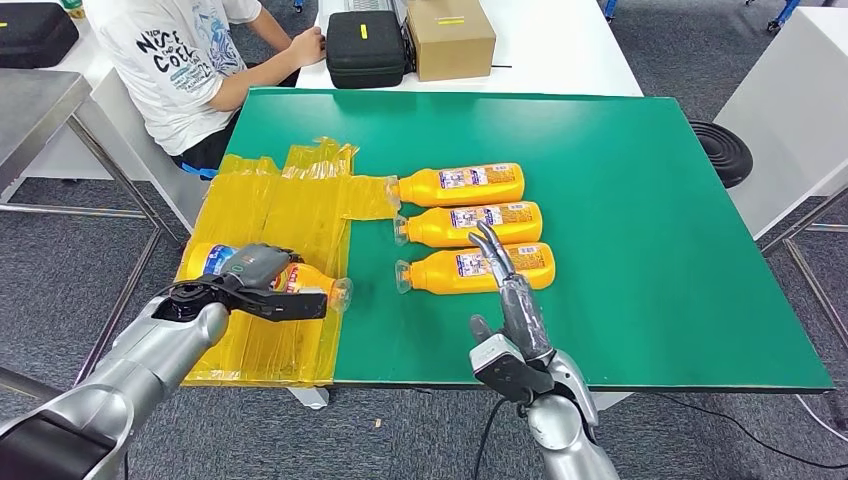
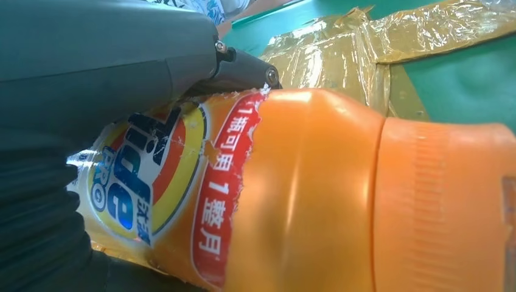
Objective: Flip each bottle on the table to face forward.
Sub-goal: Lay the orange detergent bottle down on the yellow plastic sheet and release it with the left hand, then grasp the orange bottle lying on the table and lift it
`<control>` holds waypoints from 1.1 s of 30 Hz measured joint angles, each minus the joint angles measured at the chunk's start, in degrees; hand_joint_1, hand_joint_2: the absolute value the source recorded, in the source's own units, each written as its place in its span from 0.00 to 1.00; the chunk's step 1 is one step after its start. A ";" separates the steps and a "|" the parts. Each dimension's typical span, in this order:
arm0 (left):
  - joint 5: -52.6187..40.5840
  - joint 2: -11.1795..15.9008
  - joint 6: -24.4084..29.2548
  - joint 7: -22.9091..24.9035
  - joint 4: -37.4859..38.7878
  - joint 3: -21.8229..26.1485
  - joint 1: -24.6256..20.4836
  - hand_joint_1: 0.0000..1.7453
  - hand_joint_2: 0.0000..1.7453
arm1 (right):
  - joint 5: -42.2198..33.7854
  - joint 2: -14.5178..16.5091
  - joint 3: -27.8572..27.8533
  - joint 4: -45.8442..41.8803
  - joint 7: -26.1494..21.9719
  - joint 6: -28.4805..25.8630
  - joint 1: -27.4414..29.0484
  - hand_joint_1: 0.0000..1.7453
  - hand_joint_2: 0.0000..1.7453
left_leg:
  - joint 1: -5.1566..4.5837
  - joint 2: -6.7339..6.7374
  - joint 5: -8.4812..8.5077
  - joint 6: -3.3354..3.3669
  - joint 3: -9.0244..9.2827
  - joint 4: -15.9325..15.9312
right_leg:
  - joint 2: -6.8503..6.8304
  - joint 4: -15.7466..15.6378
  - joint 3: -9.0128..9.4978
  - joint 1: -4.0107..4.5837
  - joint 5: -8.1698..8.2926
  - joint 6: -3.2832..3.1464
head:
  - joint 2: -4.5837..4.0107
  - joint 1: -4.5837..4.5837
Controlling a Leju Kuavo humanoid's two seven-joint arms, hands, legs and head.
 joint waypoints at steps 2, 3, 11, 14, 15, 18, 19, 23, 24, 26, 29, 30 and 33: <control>0.00 0.00 0.00 0.01 0.21 -0.17 -0.01 0.02 1.00 | 0.00 -0.01 0.00 0.16 -0.01 0.00 0.00 0.00 0.00 | 0.00 0.00 0.00 0.00 0.00 0.00 | 0.00 0.00 0.00 0.00 0.00 0.00 | 0.00 -0.01; 0.00 0.00 0.00 0.02 0.28 -0.25 -0.01 0.00 1.00 | 0.00 -0.02 0.00 0.23 -0.02 0.00 0.01 0.00 0.00 | 0.00 0.00 0.00 0.00 0.00 0.00 | 0.00 0.00 0.00 0.00 0.00 0.00 | 0.00 0.00; -0.14 -0.02 0.02 0.09 0.60 -0.64 -0.16 0.00 1.00 | -0.03 -0.05 -0.01 0.47 -0.07 0.00 0.06 0.00 0.00 | 0.00 0.00 0.00 0.00 0.02 0.00 | 0.00 0.00 0.02 0.00 0.00 0.00 | 0.00 0.00; -0.24 -0.02 0.02 0.12 0.63 -0.67 -0.23 0.00 1.00 | -0.20 -0.08 -0.02 0.54 -0.13 -0.01 0.11 0.00 0.00 | 0.00 0.00 0.00 0.00 0.02 0.00 | 0.00 0.00 0.02 0.00 0.00 0.00 | 0.00 0.00; -0.26 -0.02 0.02 0.13 0.63 -0.68 -0.26 0.00 0.75 | -0.28 -0.09 -0.03 0.58 -0.17 -0.01 0.13 0.00 0.00 | 0.00 0.00 0.00 0.00 0.02 0.00 | 0.00 0.00 0.02 0.00 0.00 0.00 | 0.00 0.00; -0.58 -0.01 0.08 0.23 0.63 -0.75 -0.39 0.00 0.00 | -0.36 -0.13 -0.06 0.63 -0.26 -0.03 0.16 0.00 0.00 | 0.00 0.00 0.00 0.00 0.02 0.00 | 0.00 0.00 0.02 0.00 0.00 0.00 | 0.00 0.00; -0.84 0.02 0.14 0.35 0.61 -0.82 -0.44 0.00 0.00 | -0.36 -0.13 -0.08 0.63 -0.27 -0.05 0.16 0.00 0.00 | 0.00 0.00 0.00 0.00 0.02 0.00 | 0.00 0.00 0.02 0.00 0.00 0.00 | 0.00 0.00; -1.70 0.43 0.33 0.64 0.22 -1.23 -0.54 0.00 0.00 | -0.37 -0.13 -0.20 0.63 -0.28 -0.11 0.17 0.00 0.00 | 0.00 0.00 0.01 0.00 0.02 0.00 | 0.00 0.01 0.01 0.00 0.00 0.00 | 0.00 0.00; -1.71 0.62 0.33 0.58 -0.03 -1.32 -0.58 0.00 0.00 | -0.37 -0.13 -0.25 0.63 -0.27 -0.11 0.17 0.00 0.00 | 0.00 0.00 0.01 0.00 0.01 0.00 | 0.00 0.01 0.01 0.00 0.00 0.00 | 0.00 0.01; -1.56 1.17 0.33 0.37 -0.88 -1.44 -0.68 0.00 0.00 | -0.38 -0.13 -0.37 0.63 -0.26 -0.15 0.20 0.00 0.00 | 0.00 0.00 0.01 0.00 0.01 0.00 | 0.00 0.01 0.01 0.00 0.00 0.00 | 0.00 0.01; -0.99 2.30 0.32 0.08 -3.17 -1.49 -0.73 0.00 0.00 | -0.41 -0.12 -0.75 0.63 -0.21 -0.21 0.37 0.00 0.00 | 0.00 0.00 0.01 0.00 0.01 0.00 | 0.00 0.01 0.01 0.00 0.00 0.00 | 0.00 0.00; -0.81 2.72 0.29 0.04 -4.07 -1.49 -0.74 0.00 0.00 | -0.45 -0.11 -0.91 0.63 -0.15 -0.22 0.43 0.00 0.00 | 0.00 0.00 0.01 0.00 0.00 0.00 | 0.00 0.01 0.01 0.00 0.00 0.00 | 0.00 0.01; -0.49 4.00 -0.04 0.03 -7.02 -1.49 -0.70 0.00 0.00 | -0.67 -0.11 -1.31 0.63 0.12 -0.25 0.49 0.00 0.00 | 0.00 0.00 0.01 0.00 0.00 0.00 | 0.00 0.01 0.01 0.00 0.00 0.00 | 0.00 0.01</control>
